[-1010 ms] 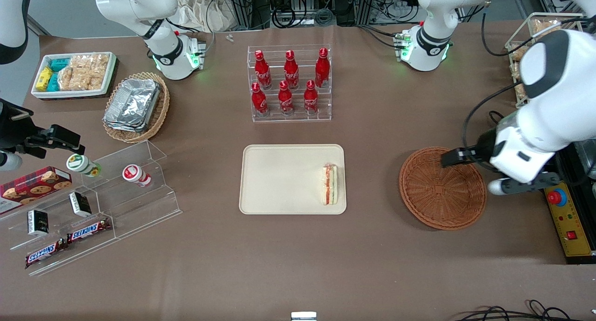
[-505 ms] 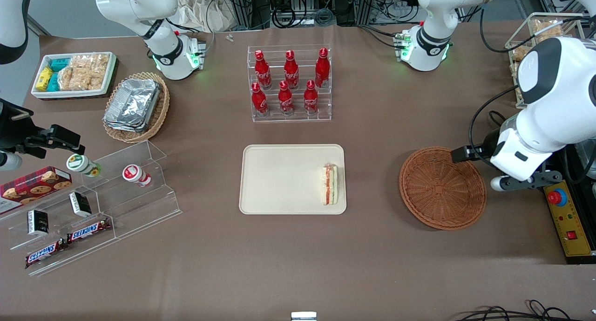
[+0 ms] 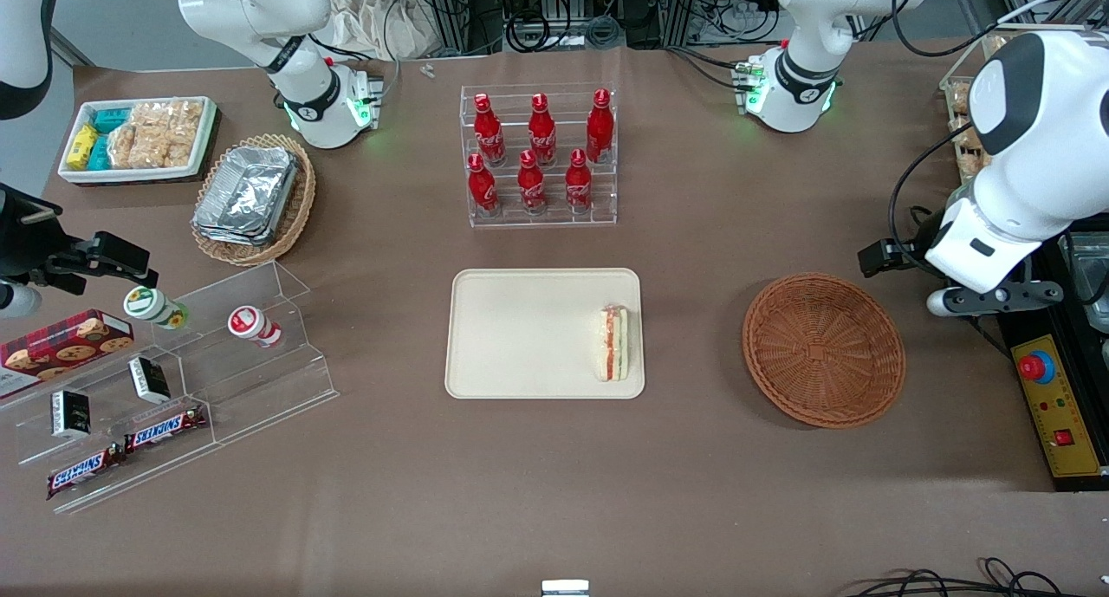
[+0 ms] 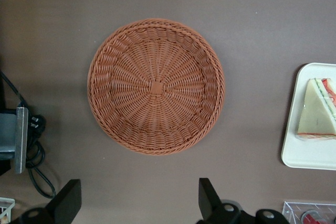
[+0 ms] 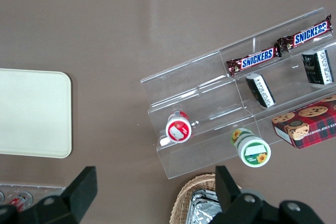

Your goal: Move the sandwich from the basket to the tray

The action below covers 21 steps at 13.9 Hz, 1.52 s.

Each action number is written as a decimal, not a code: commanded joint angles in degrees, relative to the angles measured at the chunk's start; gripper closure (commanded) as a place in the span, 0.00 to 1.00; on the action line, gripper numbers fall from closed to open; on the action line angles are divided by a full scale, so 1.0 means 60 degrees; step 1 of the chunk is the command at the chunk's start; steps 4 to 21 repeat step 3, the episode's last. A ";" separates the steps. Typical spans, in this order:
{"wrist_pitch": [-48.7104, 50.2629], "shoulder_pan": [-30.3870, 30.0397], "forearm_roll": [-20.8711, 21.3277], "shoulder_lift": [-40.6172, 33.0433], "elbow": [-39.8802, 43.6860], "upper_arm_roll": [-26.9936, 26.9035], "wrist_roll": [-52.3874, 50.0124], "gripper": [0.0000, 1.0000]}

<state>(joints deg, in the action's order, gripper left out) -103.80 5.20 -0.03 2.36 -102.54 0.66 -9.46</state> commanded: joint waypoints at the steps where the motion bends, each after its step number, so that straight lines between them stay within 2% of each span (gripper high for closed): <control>1: 0.0043 0.0173 -0.0009 0.0175 0.0650 -0.0154 0.0039 0.00; 3: 0.0743 0.0174 0.0079 0.0600 0.1573 -0.0139 0.0360 0.00; 21: 0.0743 0.0174 0.0079 0.0600 0.1573 -0.0139 0.0360 0.00</control>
